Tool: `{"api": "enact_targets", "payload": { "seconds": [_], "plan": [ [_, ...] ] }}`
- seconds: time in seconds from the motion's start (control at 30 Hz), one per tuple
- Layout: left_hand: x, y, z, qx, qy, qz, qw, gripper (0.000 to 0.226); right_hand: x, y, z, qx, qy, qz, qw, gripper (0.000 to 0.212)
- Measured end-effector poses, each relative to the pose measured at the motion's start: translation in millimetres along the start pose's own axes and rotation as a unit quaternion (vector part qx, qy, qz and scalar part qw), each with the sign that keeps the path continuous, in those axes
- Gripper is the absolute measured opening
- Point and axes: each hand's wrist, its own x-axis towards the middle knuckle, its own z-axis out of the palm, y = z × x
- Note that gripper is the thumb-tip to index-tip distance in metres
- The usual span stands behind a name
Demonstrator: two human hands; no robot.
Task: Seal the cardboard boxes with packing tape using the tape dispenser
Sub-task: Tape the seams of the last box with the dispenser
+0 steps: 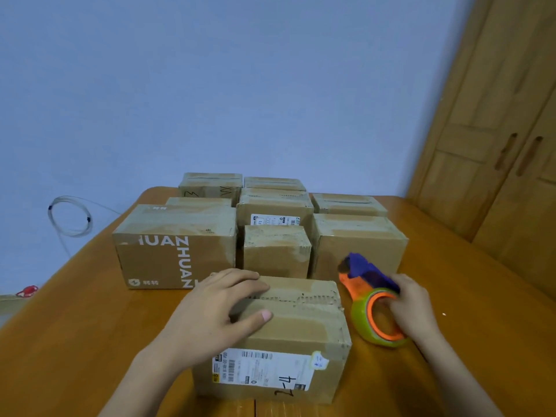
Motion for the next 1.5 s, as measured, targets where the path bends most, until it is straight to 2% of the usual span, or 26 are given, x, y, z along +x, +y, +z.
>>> {"api": "enact_targets", "payload": {
  "seconds": [0.07, 0.2, 0.33, 0.4, 0.47, 0.53, 0.63, 0.7, 0.77, 0.83, 0.93, 1.13, 1.3, 1.5],
  "plan": [
    [2, 0, -1, -0.001, -0.018, -0.001, 1.0, 0.071, 0, -6, -15, 0.063, 0.049, -0.052, 0.995, 0.052],
    [6, 2, -2, -0.001, -0.04, 0.003, 0.999, 0.076, -2, -35, -46, 0.166, 0.094, -0.137, 0.972, 0.055],
    [12, 6, -12, 0.013, -0.097, 0.009, 0.995, 0.078, -3, -57, -64, 0.182, 0.103, -0.227, 0.951, 0.08],
    [16, 15, -20, -0.002, -0.083, 0.006, 0.997, 0.072, -1, -67, -69, 0.175, 0.105, -0.261, 0.944, 0.085],
    [19, 30, -27, -0.116, -0.022, -0.017, 0.993, 0.054, -1, -78, -71, 0.16, 0.113, -0.294, 0.936, 0.084],
    [25, 48, -32, -0.3, 0.032, -0.054, 0.952, 0.045, 0, -89, -71, 0.143, 0.117, -0.327, 0.927, 0.079],
    [34, 69, -35, -0.488, 0.017, -0.155, 0.859, 0.068, 0, -102, -68, 0.13, 0.11, -0.345, 0.923, 0.072],
    [37, 75, -36, -0.545, -0.019, -0.201, 0.814, 0.078, -1, -107, -64, 0.126, 0.113, -0.352, 0.921, 0.073],
    [37, 78, -36, -0.576, -0.037, -0.21, 0.789, 0.08, -2, -111, -62, 0.123, 0.123, -0.36, 0.917, 0.074],
    [37, 79, -37, -0.602, -0.022, -0.203, 0.772, 0.074, -3, -115, -63, 0.116, 0.135, -0.37, 0.912, 0.074],
    [36, 79, -37, -0.605, 0.016, -0.177, 0.776, 0.059, -5, -118, -64, 0.072, 0.155, -0.39, 0.905, 0.071],
    [31, 73, -40, -0.588, 0.024, -0.148, 0.795, 0.029, -8, -121, -69, 0.028, 0.165, -0.43, 0.887, 0.058],
    [32, 72, -42, -0.576, 0.036, -0.156, 0.802, 0.024, -8, -122, -73, 0.042, 0.158, -0.42, 0.892, 0.06],
    [34, 72, -40, -0.567, 0.058, -0.184, 0.801, 0.036, -11, -122, -78, 0.025, 0.189, -0.419, 0.888, 0.055]
  ]
}}
